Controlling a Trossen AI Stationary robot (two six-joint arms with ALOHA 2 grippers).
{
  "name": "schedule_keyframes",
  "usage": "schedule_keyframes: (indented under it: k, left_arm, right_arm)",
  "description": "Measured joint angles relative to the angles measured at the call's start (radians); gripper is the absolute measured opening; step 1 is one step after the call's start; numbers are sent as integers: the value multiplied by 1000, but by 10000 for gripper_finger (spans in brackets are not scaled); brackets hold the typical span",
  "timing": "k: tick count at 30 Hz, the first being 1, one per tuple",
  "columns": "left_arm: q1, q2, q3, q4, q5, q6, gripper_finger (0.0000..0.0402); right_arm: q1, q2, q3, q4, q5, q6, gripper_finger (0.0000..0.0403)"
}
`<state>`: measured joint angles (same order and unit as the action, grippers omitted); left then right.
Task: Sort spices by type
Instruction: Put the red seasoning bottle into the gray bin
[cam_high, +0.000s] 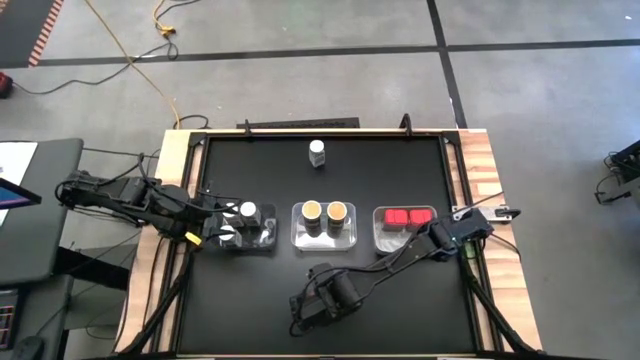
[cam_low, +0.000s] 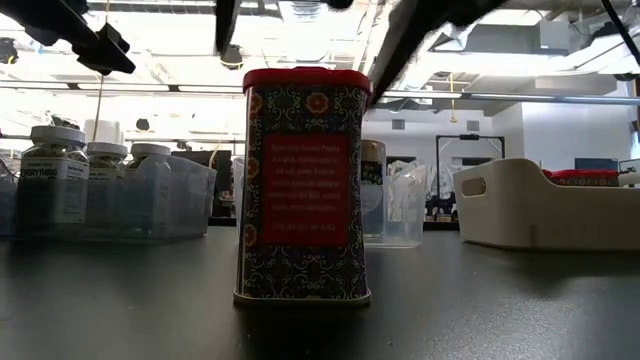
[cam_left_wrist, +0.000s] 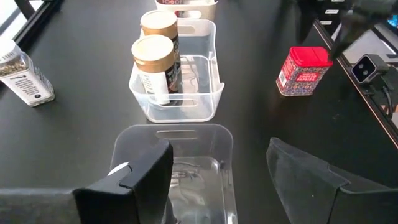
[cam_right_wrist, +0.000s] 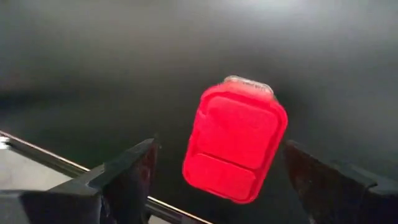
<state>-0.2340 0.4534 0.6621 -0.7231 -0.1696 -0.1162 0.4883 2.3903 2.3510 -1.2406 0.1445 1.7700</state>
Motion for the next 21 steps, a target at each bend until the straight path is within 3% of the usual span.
schedule_keyframes:
  k: [15, 21]
  left_arm:
    - [0, 0, 0, 0, 0, 0, 249]
    - [0, 0, 0, 0, 0, 0, 249]
  right_arm:
    - [-4, 35, -9, 30, -25, 10, 371]
    - [-4, 37, -28, 31, -67, 12, 344]
